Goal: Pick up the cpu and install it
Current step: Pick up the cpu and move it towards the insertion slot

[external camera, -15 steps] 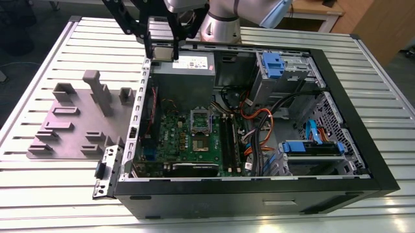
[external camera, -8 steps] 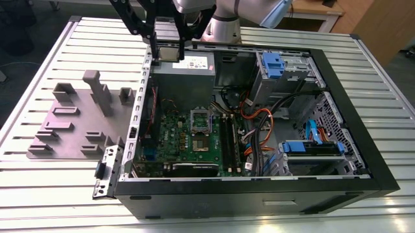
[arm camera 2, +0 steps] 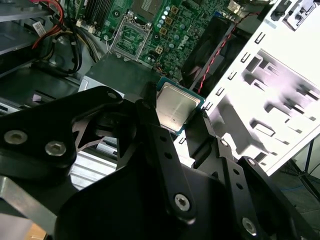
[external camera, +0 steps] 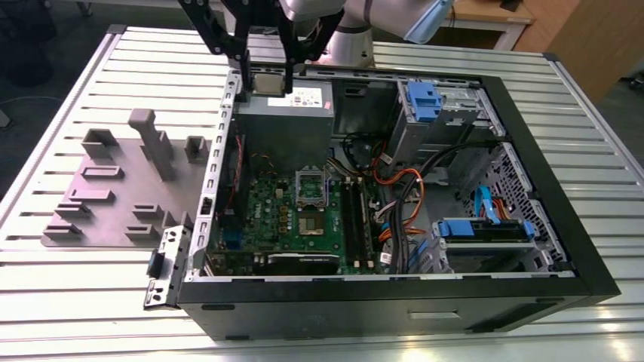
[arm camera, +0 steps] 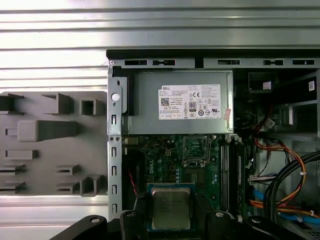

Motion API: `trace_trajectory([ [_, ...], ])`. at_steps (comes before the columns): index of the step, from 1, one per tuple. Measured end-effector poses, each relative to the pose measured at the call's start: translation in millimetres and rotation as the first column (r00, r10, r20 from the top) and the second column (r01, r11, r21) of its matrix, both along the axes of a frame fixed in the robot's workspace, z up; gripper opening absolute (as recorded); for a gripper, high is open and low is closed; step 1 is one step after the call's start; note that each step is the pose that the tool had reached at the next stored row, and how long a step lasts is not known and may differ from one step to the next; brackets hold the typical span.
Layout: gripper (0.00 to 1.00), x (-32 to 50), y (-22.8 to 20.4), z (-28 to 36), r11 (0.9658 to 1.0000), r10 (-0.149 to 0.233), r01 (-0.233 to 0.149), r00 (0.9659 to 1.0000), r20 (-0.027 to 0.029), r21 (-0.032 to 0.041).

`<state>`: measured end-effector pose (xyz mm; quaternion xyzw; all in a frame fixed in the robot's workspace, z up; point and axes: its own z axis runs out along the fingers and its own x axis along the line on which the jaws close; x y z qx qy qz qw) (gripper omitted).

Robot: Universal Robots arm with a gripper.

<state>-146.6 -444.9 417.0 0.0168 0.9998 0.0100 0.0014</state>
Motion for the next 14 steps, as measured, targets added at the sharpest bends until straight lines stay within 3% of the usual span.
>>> trace_trajectory([
  [14, 0.47, 1.2, 0.0, 0.0, 1.0000, 0.000, 0.000, 1.0000, 0.0000, 0.0000],
])
